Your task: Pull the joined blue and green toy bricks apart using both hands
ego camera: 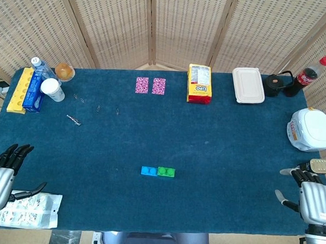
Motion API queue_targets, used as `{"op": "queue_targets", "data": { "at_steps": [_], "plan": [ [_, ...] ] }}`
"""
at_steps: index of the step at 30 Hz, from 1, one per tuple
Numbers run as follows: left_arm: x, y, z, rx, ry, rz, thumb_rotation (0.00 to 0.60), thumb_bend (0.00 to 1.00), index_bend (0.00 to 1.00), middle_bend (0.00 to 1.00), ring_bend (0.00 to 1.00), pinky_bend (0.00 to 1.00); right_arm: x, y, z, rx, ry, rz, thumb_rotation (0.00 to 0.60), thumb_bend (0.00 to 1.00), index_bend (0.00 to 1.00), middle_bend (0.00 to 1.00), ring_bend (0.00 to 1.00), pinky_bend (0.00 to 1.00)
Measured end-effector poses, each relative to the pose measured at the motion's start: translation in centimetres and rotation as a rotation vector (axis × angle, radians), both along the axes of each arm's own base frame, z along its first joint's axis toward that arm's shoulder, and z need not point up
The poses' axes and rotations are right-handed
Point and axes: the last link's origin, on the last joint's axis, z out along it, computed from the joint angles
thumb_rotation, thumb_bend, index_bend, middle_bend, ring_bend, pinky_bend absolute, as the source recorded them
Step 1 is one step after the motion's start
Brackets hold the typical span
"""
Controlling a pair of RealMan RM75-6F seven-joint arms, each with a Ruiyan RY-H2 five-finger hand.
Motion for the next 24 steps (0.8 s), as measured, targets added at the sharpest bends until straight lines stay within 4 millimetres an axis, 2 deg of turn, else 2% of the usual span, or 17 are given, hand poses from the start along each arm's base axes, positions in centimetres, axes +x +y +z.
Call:
{"op": "queue_targets", "data": {
  "at_steps": [4,7,10,12,15,19,22,24],
  "plan": [
    [0.8,0.6,-0.5,-0.05,-0.004,-0.036,0.279,0.2,0.16,0.17,0.09,0.17,0.0,0.2,0.1,-0.003,-0.001,-0.003,0.6,0.27,0.38,0.41,0.39,0.32],
    [1.7,1.2,-1.0,-0.093,-0.004,-0.072,0.28,0.2,0.17,0.19,0.12,0.21,-0.1,0.3,0.2,-0.003,-0.001,-0.007,0.6,0.27,0.38,0.41,0.39,0.32],
    [2.7,2.1,-1.5,-0.131,-0.001,-0.118,0.288,0.21,0.2,0.3,0.22,0.33,-0.2,0.5,0.2,-0.003,-0.001,-0.012,0.6,0.27,0.38,0.41,0.39,0.32],
    [3.4,2.7,-1.7,-0.144,0.007,-0.149,0.292,0.21,0.23,0.41,0.32,0.43,-0.2,0.7,0.2,-0.002,0.0,-0.012,0.6,0.27,0.38,0.41,0.4,0.32],
    [4.6,3.6,-2.2,-0.168,0.032,-0.197,0.292,0.21,0.29,0.47,0.38,0.49,-0.2,0.8,0.3,-0.001,-0.001,-0.012,0.6,0.27,0.38,0.41,0.41,0.32],
    [6.5,5.4,-3.7,-0.216,0.097,-0.274,0.301,0.22,0.34,0.48,0.39,0.49,-0.3,0.9,0.2,0.0,-0.008,-0.015,0.6,0.27,0.38,0.41,0.41,0.32],
    [7.9,6.9,-4.9,-0.243,0.143,-0.311,0.304,0.25,0.37,0.48,0.39,0.45,-0.4,0.9,0.2,-0.001,-0.009,-0.015,0.6,0.27,0.38,0.41,0.41,0.32],
    [9.0,7.7,-5.8,-0.261,0.164,-0.335,0.336,0.27,0.37,0.48,0.38,0.41,-0.4,0.9,0.2,-0.002,-0.011,-0.015,0.6,0.27,0.38,0.41,0.41,0.32]
  ]
}}
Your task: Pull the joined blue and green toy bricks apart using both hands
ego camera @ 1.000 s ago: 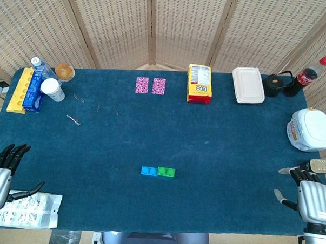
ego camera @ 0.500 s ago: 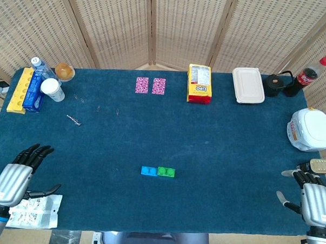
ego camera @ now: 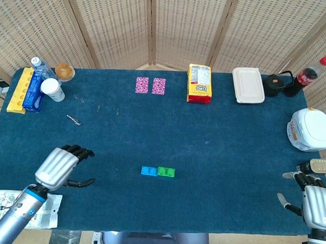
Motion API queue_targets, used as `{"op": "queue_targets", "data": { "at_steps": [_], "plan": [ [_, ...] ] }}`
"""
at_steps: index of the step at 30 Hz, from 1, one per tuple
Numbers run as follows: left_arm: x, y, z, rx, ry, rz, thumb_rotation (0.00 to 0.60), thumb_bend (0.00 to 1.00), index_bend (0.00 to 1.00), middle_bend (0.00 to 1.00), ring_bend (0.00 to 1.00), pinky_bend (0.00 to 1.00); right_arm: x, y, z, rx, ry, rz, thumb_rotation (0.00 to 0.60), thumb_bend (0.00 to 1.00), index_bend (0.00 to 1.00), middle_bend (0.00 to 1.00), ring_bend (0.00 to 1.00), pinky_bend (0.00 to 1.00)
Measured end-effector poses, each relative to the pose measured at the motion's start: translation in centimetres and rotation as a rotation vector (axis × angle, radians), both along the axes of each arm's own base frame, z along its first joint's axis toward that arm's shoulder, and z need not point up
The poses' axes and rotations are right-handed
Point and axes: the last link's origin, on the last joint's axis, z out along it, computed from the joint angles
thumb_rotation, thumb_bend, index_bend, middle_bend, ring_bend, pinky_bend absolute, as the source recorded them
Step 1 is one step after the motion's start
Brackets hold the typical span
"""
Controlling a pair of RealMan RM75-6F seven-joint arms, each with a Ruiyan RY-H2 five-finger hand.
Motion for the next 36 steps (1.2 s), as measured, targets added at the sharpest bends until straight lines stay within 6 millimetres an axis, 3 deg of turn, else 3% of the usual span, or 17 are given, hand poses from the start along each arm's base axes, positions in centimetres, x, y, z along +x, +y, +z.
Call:
{"op": "queue_targets", "data": {
  "at_steps": [3,11,20,36],
  "plan": [
    [1.1,0.8,-1.1,-0.019,0.031,-0.034,0.368,0.27,0.37,0.47,0.35,0.38,-0.1,0.0,0.0,-0.001,-0.002,0.0,0.6,0.27,0.38,0.41,0.41,0.32],
    [4.2,2.8,-5.5,-0.087,0.112,-0.081,0.384,0.29,0.37,0.42,0.3,0.34,-0.4,-0.1,0.2,-0.006,-0.007,-0.009,0.6,0.27,0.38,0.41,0.41,0.32],
    [7.3,3.8,-10.9,-0.149,0.12,-0.084,0.393,0.3,0.37,0.36,0.19,0.31,-0.7,-0.2,0.3,-0.008,-0.011,-0.016,0.6,0.27,0.38,0.41,0.41,0.32],
    [7.7,4.7,-16.1,-0.173,0.136,-0.028,0.398,0.29,0.37,0.36,0.19,0.31,-1.7,0.7,1.4,-0.039,-0.005,-0.054,0.6,0.27,0.38,0.41,0.41,0.32]
  ]
}}
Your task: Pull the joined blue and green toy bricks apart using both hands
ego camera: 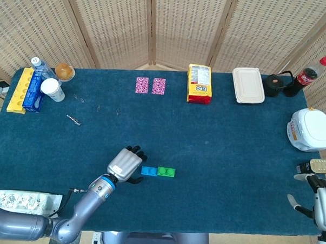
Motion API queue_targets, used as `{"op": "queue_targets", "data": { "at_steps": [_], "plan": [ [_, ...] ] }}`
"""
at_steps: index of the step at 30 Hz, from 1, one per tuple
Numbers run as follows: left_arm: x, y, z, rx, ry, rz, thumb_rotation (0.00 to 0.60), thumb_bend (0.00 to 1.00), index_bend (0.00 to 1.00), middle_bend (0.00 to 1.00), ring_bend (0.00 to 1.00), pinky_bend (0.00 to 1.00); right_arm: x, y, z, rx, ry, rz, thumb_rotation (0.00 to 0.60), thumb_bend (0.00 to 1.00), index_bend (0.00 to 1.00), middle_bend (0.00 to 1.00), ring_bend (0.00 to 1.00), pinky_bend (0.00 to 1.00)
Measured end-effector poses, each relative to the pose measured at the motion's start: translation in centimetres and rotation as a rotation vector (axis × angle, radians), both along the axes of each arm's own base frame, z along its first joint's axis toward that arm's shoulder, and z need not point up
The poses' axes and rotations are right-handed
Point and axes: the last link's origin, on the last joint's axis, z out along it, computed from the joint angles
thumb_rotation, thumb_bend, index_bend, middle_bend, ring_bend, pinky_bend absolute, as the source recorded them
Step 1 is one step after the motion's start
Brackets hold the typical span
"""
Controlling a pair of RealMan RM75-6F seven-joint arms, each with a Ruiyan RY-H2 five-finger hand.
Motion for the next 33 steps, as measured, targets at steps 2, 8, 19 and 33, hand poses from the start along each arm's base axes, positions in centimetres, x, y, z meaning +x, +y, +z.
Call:
{"op": "queue_targets", "data": {
  "at_steps": [2,8,19,33],
  "plan": [
    [0.0,0.1,-0.7,0.0,-0.004,0.007,0.394,0.29,0.37,0.36,0.19,0.31,-0.2,0.1,0.1,-0.003,0.002,-0.007,0.6,0.27,0.38,0.41,0.41,0.32],
    [0.1,0.4,-2.2,0.005,-0.019,0.025,0.399,0.32,0.37,0.36,0.19,0.31,-0.4,0.3,0.3,-0.009,0.005,-0.017,0.6,0.27,0.38,0.41,0.41,0.32],
    [0.5,0.1,-3.4,0.03,-0.021,-0.005,0.411,0.33,0.37,0.36,0.21,0.31,-0.8,0.5,0.6,-0.017,-0.002,-0.031,0.6,0.27,0.38,0.41,0.41,0.32],
    [0.0,-0.9,-4.3,0.057,-0.045,0.019,0.539,0.4,0.44,0.36,0.29,0.39,-1.4,0.7,0.8,-0.021,-0.013,-0.045,0.6,0.27,0.38,0.41,0.41,0.32]
  ]
}}
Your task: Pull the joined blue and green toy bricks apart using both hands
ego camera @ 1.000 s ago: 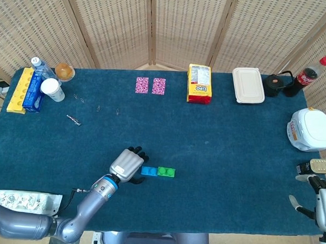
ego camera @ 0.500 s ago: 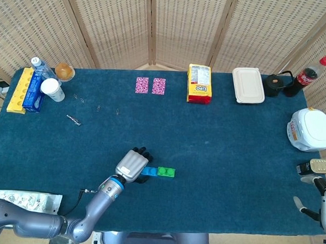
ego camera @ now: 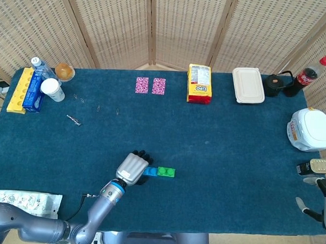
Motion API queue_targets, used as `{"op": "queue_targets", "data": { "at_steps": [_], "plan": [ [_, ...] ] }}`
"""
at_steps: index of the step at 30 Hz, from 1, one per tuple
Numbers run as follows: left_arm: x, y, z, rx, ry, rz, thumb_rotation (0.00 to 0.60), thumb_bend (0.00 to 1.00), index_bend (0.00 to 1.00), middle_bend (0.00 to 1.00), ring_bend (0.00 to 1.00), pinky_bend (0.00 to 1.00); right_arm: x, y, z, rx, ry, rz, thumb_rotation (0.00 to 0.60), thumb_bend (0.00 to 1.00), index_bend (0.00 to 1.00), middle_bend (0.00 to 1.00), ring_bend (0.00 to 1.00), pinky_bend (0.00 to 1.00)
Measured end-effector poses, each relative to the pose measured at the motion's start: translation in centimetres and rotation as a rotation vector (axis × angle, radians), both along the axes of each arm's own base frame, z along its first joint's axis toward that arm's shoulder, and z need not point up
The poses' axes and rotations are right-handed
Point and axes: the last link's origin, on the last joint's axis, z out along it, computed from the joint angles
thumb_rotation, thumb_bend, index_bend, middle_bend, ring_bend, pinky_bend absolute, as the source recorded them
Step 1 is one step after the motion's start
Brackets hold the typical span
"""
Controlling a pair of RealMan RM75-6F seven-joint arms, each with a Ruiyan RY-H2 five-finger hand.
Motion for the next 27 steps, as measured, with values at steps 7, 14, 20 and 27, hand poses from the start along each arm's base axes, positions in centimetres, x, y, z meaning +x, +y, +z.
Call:
{"op": "queue_targets", "data": {
  "at_steps": [7,14,20,27],
  "plan": [
    [0.2,-0.2,-0.4,0.002,-0.001,-0.007,0.561,0.42,0.51,0.39,0.32,0.41,-0.1,0.0,0.1,-0.002,-0.007,-0.005,0.6,0.27,0.38,0.41,0.41,0.32],
    [1.1,-0.2,-0.6,0.021,-0.023,-0.033,0.6,0.45,0.63,0.48,0.41,0.49,-0.1,0.0,0.0,0.004,-0.01,-0.001,0.6,0.27,0.38,0.41,0.41,0.32],
    [1.2,0.4,-0.5,0.051,-0.045,-0.039,0.6,0.46,0.7,0.51,0.44,0.53,0.1,-0.2,0.0,0.01,-0.01,0.008,0.6,0.27,0.38,0.41,0.41,0.32],
    [0.6,1.4,0.3,0.057,-0.083,-0.007,0.6,0.48,0.72,0.52,0.45,0.54,0.3,-0.6,-0.4,0.022,-0.017,0.019,0.6,0.27,0.38,0.41,0.41,0.32]
  ]
}}
